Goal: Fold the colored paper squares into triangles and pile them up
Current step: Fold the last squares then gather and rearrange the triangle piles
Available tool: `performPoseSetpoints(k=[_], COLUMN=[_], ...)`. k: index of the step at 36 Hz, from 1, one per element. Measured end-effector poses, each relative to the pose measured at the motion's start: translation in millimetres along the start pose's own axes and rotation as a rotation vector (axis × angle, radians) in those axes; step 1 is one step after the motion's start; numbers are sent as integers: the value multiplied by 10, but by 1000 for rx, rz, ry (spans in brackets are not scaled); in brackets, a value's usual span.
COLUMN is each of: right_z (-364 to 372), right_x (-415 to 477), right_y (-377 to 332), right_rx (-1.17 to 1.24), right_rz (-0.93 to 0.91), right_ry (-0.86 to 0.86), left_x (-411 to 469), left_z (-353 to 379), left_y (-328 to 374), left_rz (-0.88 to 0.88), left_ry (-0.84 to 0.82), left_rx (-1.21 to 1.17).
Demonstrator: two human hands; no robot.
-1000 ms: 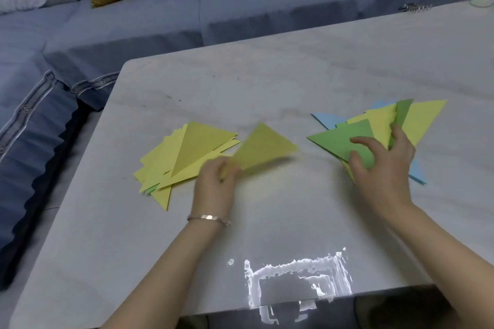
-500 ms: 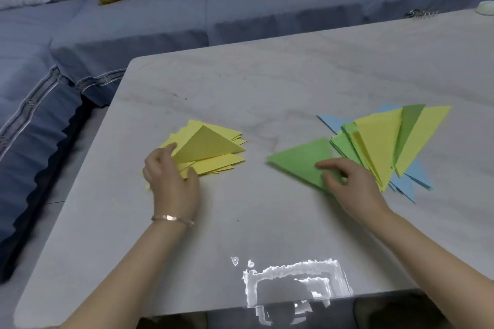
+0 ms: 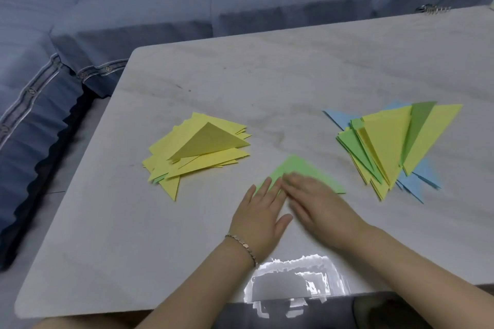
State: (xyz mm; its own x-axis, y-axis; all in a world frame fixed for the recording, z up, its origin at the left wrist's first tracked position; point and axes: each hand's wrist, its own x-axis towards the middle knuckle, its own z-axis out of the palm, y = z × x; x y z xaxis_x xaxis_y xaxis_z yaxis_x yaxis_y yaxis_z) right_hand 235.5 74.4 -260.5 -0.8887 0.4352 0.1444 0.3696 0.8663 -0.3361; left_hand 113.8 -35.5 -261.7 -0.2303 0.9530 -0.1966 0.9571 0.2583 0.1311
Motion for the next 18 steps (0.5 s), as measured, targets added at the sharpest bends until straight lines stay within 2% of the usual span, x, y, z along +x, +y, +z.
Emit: performPoseSetpoints(k=[2, 9, 15, 18], right_z=[68, 10, -47, -90], right_x=[-82, -281, -313, -405], right_y=[-68, 15, 32, 152], right_rx=[-64, -196, -186, -220], right_rz=[-33, 27, 104, 151], right_ry=[-58, -152, -97, -84], left_x=[-23, -28, -51, -77], left_z=[1, 62, 10, -14], left_y=[-7, -32, -41, -41], left_rz=[9, -1, 37, 50], left_ry=[-9, 16, -12, 29], left_rx=[29, 37, -44, -85])
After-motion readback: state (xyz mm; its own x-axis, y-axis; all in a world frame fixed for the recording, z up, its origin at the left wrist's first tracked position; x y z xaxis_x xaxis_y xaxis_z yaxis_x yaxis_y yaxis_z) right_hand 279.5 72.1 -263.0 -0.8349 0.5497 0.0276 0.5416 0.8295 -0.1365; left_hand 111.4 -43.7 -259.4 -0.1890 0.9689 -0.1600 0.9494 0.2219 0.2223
